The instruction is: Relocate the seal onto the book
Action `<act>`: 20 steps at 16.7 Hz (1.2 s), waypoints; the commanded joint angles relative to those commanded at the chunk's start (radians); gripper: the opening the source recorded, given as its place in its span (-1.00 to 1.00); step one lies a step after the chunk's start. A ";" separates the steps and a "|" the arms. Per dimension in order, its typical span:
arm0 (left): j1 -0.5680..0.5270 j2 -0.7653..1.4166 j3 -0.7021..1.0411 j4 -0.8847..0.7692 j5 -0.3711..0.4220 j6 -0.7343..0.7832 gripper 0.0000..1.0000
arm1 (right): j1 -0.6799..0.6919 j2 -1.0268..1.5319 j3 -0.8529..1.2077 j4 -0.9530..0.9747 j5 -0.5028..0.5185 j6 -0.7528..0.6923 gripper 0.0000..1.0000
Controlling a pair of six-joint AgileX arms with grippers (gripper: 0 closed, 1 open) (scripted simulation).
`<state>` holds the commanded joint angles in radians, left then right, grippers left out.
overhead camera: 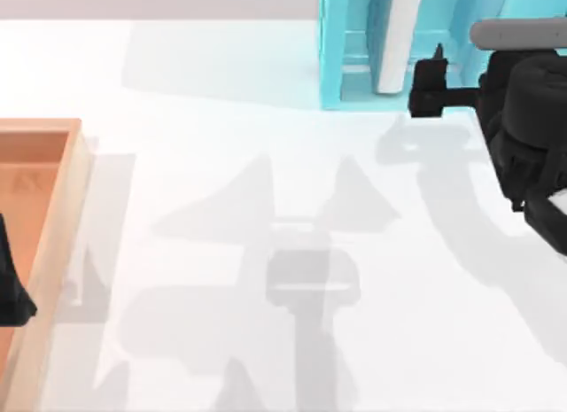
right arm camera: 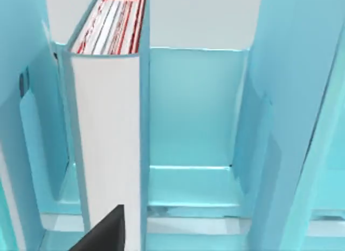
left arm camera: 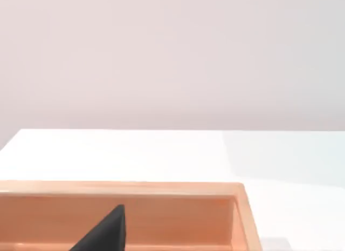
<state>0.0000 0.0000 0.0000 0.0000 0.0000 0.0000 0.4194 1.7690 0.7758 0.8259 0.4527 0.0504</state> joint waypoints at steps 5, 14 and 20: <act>0.000 0.000 0.000 0.000 0.000 0.000 1.00 | 0.079 0.356 0.179 0.189 0.094 0.021 1.00; 0.000 0.000 0.000 0.000 0.000 0.000 1.00 | 0.098 0.463 0.245 0.260 0.125 0.030 1.00; 0.000 0.000 0.000 0.000 0.000 0.000 1.00 | 0.066 0.546 0.396 0.200 0.092 0.025 1.00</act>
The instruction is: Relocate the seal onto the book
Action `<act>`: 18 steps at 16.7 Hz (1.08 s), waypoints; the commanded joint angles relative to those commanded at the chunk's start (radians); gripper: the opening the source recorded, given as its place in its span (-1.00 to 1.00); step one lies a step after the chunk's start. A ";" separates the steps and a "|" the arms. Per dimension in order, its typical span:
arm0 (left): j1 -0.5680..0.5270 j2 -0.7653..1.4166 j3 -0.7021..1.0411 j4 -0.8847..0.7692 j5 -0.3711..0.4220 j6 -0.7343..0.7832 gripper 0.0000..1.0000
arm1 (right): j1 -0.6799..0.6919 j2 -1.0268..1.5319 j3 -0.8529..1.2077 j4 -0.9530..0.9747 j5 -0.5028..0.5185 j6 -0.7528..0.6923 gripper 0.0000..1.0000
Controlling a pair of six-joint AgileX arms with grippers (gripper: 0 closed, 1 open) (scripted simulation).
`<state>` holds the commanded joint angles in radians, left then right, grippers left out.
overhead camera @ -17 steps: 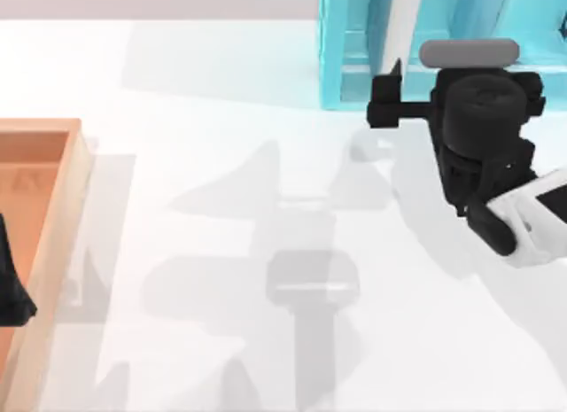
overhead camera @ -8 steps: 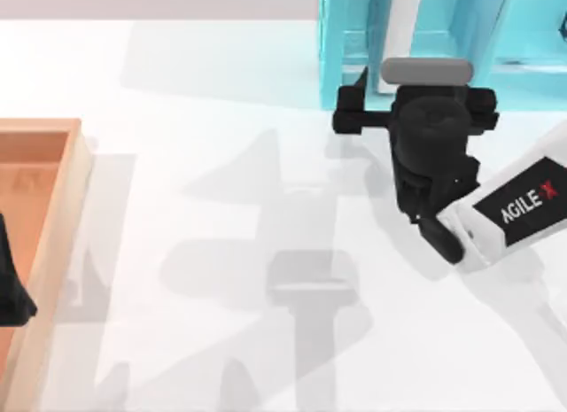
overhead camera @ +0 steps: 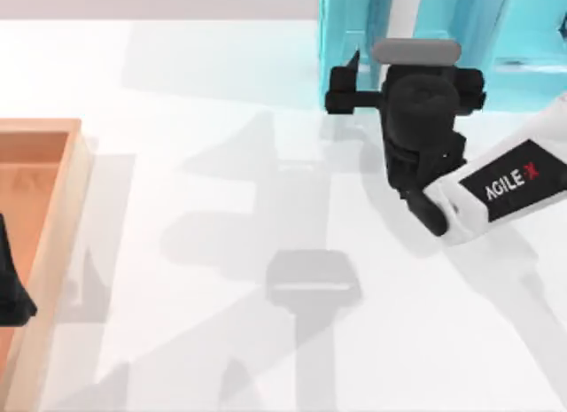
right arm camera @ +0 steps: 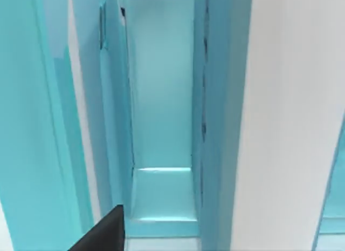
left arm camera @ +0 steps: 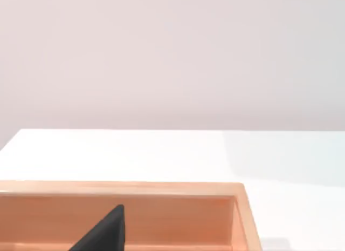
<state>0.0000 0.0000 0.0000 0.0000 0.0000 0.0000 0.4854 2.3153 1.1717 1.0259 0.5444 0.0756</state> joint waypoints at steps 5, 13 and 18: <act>0.000 0.000 0.000 0.000 0.000 0.000 1.00 | -0.054 0.122 0.230 -0.103 -0.052 -0.009 1.00; 0.000 0.000 0.000 0.000 0.000 0.000 1.00 | -0.076 0.164 0.313 -0.143 -0.074 -0.012 0.85; 0.000 0.000 0.000 0.000 0.000 0.000 1.00 | -0.076 0.164 0.313 -0.143 -0.074 -0.012 0.10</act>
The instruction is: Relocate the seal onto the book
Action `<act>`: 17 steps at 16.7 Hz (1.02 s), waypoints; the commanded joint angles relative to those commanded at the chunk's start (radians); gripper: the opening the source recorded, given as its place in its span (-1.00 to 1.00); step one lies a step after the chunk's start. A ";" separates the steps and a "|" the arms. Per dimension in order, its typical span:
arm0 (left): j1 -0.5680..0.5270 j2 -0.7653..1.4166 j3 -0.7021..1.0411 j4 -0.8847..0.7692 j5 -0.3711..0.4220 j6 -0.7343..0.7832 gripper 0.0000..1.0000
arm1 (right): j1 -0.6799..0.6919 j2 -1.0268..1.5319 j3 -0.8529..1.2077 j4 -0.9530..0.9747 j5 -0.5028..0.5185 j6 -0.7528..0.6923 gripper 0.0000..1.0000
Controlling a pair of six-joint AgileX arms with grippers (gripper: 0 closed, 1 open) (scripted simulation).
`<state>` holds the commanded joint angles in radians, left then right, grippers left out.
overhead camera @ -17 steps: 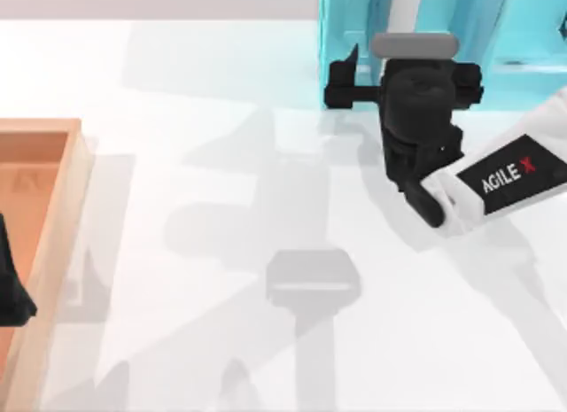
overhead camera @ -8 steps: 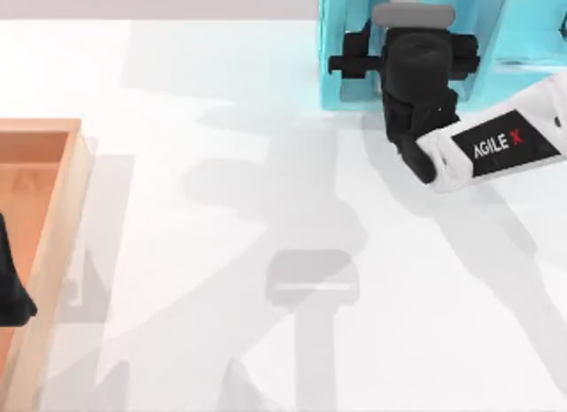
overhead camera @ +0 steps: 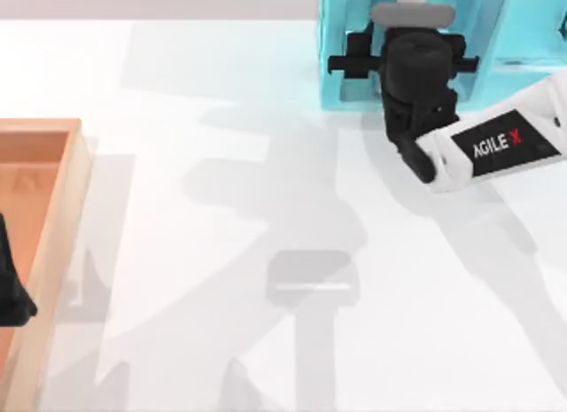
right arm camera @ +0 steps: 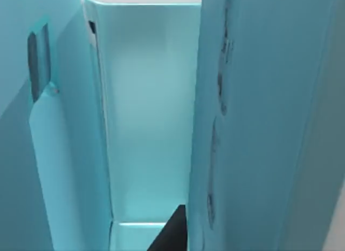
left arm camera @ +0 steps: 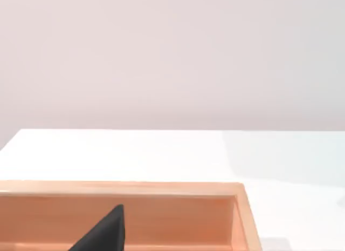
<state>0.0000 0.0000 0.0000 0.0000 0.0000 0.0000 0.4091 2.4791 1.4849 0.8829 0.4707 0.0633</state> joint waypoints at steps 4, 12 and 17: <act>0.000 0.000 0.000 0.000 0.000 0.000 1.00 | 0.000 0.000 0.000 0.000 0.000 0.000 -0.51; 0.000 0.000 0.000 0.000 0.000 0.000 1.00 | 0.000 0.000 0.000 0.000 0.000 0.000 -1.00; 0.000 0.000 0.000 0.000 0.000 0.000 1.00 | 0.002 -0.004 -0.003 -0.001 0.001 0.001 -1.00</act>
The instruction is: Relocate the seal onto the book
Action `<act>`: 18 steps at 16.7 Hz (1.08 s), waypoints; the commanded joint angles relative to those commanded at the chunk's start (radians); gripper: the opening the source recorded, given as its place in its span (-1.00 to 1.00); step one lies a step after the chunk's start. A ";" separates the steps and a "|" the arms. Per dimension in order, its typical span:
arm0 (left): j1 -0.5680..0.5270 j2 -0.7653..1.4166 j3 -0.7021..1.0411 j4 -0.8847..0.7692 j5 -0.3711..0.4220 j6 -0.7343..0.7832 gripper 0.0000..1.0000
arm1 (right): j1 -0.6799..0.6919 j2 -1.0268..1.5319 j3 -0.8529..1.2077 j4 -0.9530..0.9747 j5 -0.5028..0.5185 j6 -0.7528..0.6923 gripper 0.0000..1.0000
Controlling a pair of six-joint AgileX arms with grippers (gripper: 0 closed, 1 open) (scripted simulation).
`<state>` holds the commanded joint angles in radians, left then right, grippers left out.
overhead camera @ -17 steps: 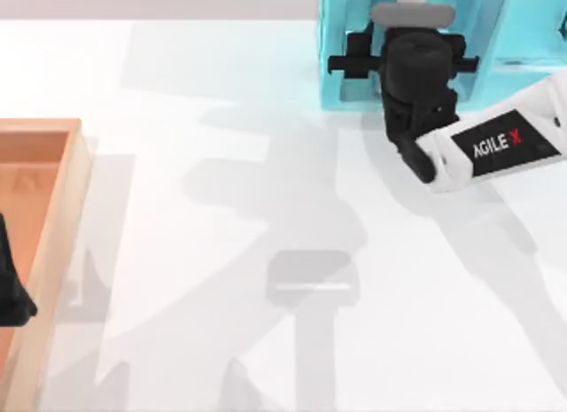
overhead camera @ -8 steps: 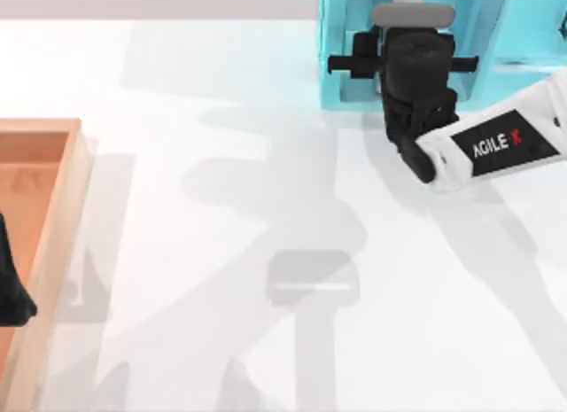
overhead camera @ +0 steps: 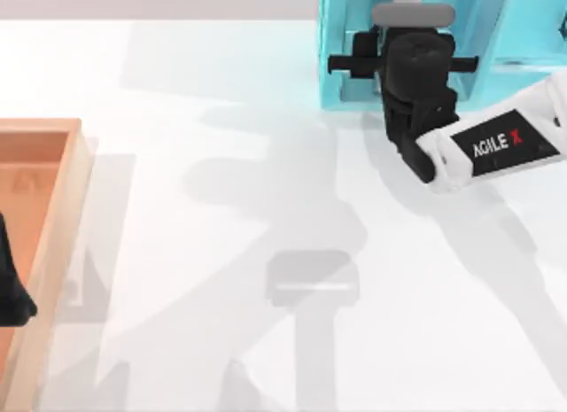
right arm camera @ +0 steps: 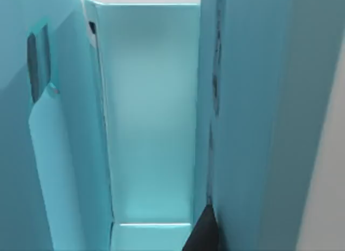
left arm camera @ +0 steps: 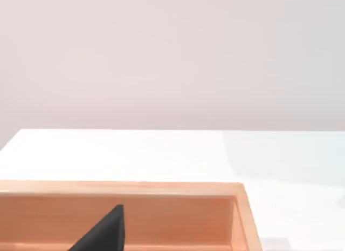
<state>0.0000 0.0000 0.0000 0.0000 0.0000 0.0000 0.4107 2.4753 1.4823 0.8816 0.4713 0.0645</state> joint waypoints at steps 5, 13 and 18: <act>0.000 0.000 0.000 0.000 0.000 0.000 1.00 | 0.055 -0.165 -0.095 -0.090 0.041 0.012 -1.00; 0.000 0.000 0.000 0.000 0.000 0.000 1.00 | 0.211 -0.803 -0.402 -0.383 0.195 0.037 -1.00; 0.000 0.000 0.000 0.000 0.000 0.000 1.00 | 0.271 -0.979 -0.515 -0.492 0.254 0.045 -1.00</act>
<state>0.0000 0.0000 0.0000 0.0000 0.0000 0.0000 0.6812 1.4960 0.9674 0.3899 0.7257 0.1100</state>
